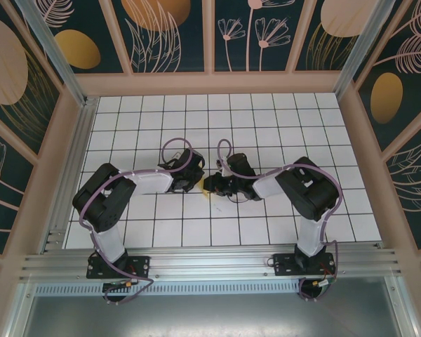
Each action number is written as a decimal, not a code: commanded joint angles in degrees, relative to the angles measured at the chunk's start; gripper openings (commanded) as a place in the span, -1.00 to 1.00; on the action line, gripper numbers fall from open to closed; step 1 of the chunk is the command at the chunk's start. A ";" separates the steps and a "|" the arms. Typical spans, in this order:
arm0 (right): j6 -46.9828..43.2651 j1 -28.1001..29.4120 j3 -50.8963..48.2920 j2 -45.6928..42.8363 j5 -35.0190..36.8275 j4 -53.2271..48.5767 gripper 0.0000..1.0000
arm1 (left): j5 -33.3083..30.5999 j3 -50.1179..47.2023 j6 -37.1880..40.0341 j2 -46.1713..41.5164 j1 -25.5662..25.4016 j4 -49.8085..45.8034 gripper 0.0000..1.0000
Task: Fold a paper plane with a square sheet of paper (pick it up from the middle)
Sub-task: Fold the wing for the fifth time at the center of the table.
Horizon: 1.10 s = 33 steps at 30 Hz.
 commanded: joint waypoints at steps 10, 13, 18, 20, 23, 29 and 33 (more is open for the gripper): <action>-5.40 1.64 -1.10 -3.35 1.96 -3.10 -0.41 | -0.53 -1.59 -2.34 -1.46 0.62 0.80 -1.00; -6.35 2.15 -0.64 -3.08 3.17 -4.35 -0.41 | -0.31 -1.66 -2.68 -1.46 0.65 1.18 -1.00; -7.56 2.96 0.34 -2.74 5.46 -6.75 -0.51 | 0.04 -3.03 -4.24 -2.56 1.21 3.29 -1.00; -7.49 2.95 0.43 -2.33 5.59 -6.83 -0.57 | 0.14 -3.34 -4.54 -2.89 1.31 3.74 -1.00; -7.28 2.96 0.91 -1.77 5.59 -7.27 -0.65 | 0.30 -3.57 -4.67 -3.19 1.39 3.97 -1.00; -7.79 2.96 1.66 -1.34 5.30 -8.29 -0.60 | 0.70 -3.62 -4.94 -2.70 1.38 4.76 -1.00; -8.50 2.94 2.17 -1.45 5.28 -8.81 -0.47 | 0.76 -3.53 -5.20 -2.44 1.46 5.11 -1.00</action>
